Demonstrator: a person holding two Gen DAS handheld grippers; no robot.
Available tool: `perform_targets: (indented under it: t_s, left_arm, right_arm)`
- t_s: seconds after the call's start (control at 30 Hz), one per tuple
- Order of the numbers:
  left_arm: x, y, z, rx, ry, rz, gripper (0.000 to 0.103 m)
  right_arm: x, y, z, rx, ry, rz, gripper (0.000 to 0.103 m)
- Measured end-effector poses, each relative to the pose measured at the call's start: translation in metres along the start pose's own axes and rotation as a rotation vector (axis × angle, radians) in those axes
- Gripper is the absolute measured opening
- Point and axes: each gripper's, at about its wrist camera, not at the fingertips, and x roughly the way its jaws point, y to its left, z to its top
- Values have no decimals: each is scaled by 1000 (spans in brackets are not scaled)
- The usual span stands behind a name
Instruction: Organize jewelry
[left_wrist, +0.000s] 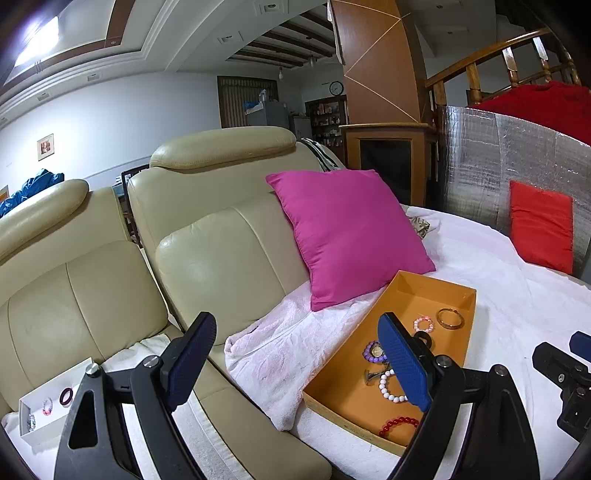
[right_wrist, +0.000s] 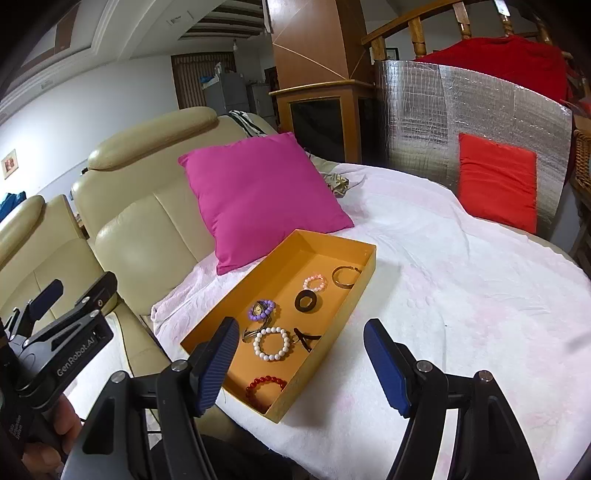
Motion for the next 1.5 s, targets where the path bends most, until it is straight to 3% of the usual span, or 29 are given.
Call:
perform_targets:
  t_s: [1.5]
  left_arm:
    - [27, -3, -7, 5, 31, -26, 90]
  right_arm:
    - [29, -4, -3, 24, 50, -44, 74]
